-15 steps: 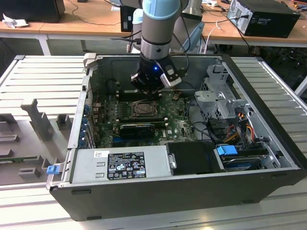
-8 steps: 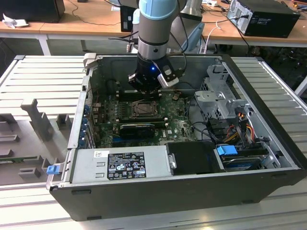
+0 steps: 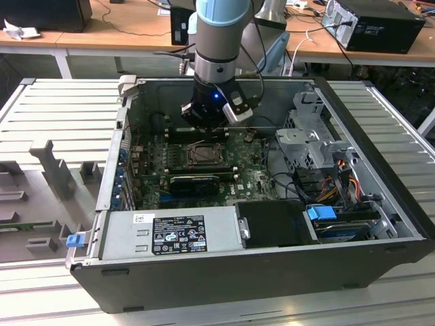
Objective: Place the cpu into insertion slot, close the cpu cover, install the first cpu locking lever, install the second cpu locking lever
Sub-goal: 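Install the first cpu locking lever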
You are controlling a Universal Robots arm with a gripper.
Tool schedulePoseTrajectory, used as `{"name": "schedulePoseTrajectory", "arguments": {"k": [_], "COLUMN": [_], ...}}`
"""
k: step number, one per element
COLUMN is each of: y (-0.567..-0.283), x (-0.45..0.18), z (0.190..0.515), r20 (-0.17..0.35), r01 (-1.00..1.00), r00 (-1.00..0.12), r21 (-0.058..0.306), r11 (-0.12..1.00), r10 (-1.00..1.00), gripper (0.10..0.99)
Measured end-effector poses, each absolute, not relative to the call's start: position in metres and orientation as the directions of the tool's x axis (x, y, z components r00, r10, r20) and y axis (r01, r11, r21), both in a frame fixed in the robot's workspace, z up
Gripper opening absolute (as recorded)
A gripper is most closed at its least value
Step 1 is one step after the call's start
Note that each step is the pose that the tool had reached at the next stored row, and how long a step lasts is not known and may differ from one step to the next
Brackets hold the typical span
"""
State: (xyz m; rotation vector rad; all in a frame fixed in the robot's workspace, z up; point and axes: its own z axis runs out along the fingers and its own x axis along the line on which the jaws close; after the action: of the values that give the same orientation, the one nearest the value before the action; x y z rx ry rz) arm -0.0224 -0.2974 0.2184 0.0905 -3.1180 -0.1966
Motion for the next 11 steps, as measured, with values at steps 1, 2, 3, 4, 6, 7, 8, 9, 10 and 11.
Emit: {"name": "schedulePoseTrajectory", "arguments": {"k": [1, 2, 3, 4, 6, 7, 8, 9, 10, 11], "y": [-0.2974, -0.2974, -0.2974, -0.2974, -0.2974, -0.2974, -0.2974, -0.2974, -0.2974, -0.2974], "x": [-0.0235, -0.0261, -0.0278, -0.0289, -0.0314, -0.0318, -0.032, -0.0322, -0.0325, -0.0327], "z": [0.2187, 0.2187, 0.2188, 0.2189, 0.2189, 0.2191, 0.2196, 0.2205, 0.2224, 0.2258], "r20": [0.012, 0.012, 0.012, 0.011, 0.01, 0.01, 0.01, 0.01, 0.009, 0.009], "r01": [-0.057, -0.057, -0.057, -0.057, -0.057, -0.057, -0.057, -0.057, -0.057, -0.057], "r00": [-0.998, -0.998, -0.998, -0.998, -0.998, -0.998, -0.998, -0.998, -0.998, -0.998], "r21": [0.126, 0.126, 0.126, 0.126, 0.127, 0.128, 0.129, 0.129, 0.129, 0.129], "r11": [0.99, 0.99, 0.99, 0.99, 0.99, 0.99, 0.99, 0.99, 0.99, 0.99], "r10": [-0.059, -0.059, -0.059, -0.059, -0.059, -0.059, -0.059, -0.059, -0.059, -0.059], "gripper": [0.106, 0.106, 0.106, 0.106, 0.106, 0.106, 0.106, 0.106, 0.106, 0.106]}}
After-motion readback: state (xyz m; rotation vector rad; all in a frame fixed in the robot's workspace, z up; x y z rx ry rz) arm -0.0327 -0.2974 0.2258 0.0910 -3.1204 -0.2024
